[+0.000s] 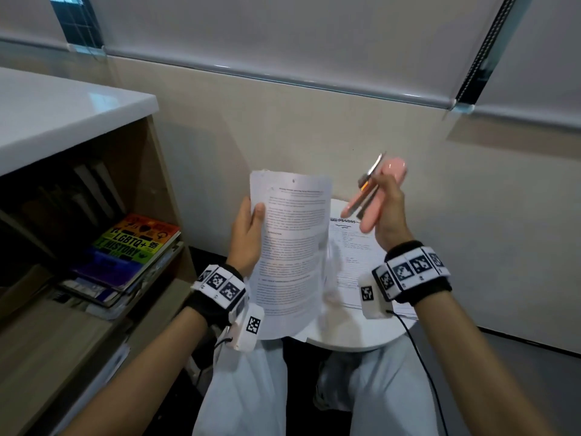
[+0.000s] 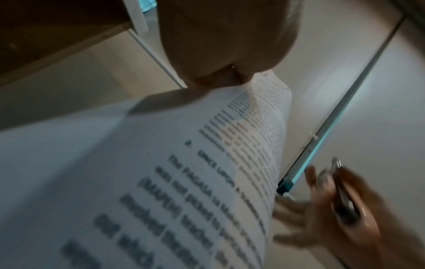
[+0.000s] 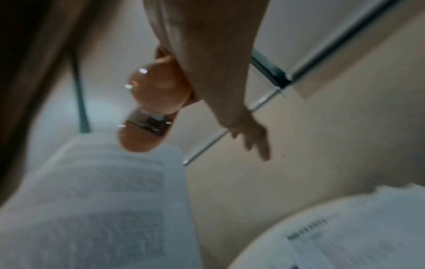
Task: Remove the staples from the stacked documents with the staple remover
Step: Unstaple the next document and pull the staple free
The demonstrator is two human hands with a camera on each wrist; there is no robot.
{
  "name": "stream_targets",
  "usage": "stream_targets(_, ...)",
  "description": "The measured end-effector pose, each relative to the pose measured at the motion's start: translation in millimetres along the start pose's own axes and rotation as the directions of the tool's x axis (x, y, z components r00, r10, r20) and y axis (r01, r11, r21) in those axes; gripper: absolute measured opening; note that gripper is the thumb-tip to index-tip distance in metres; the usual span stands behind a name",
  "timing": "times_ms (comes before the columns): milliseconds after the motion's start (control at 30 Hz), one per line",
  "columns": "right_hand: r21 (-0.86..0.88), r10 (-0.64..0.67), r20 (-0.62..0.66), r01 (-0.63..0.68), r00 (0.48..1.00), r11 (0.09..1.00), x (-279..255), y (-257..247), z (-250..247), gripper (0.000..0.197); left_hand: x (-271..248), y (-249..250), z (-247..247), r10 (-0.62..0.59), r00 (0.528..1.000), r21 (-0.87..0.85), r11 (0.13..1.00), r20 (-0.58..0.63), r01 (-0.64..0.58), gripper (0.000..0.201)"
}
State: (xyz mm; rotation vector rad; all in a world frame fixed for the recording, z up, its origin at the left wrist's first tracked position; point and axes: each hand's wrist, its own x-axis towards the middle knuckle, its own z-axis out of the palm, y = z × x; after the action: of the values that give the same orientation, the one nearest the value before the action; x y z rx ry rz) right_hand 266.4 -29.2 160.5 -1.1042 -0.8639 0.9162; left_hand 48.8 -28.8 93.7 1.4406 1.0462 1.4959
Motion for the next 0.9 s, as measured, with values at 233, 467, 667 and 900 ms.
stream_targets(233, -0.011, 0.243, 0.361, -0.256, 0.900, 0.967, -15.6, 35.3, -28.7, 0.025, 29.7, 10.9, 1.4, -0.018, 0.995, -0.126, 0.992, 0.100, 0.030, 0.025)
stream_targets(467, -0.056, 0.074, 0.198, -0.065, 0.977, 0.996, -16.1, 43.2, -13.6, 0.010, 28.5, 7.2, -1.1, 0.167, 0.981, 0.175, 0.973, -0.095, -0.149, 0.015)
stream_targets(667, -0.113, -0.037, 0.242, 0.066, 0.970, 0.991, -28.0, 58.7, -7.8, 0.056, 20.3, 0.4, 7.8, 0.129, 0.986, 0.055, 0.991, -0.108, -0.124, 0.019)
stream_targets(900, -0.119, -0.019, 0.221, 0.046, 0.975, 0.992, -26.0, 62.3, -13.9, 0.058, 29.0, -5.0, -3.4, 0.016, 0.992, -0.061, 0.998, -0.126, -0.024, 0.030)
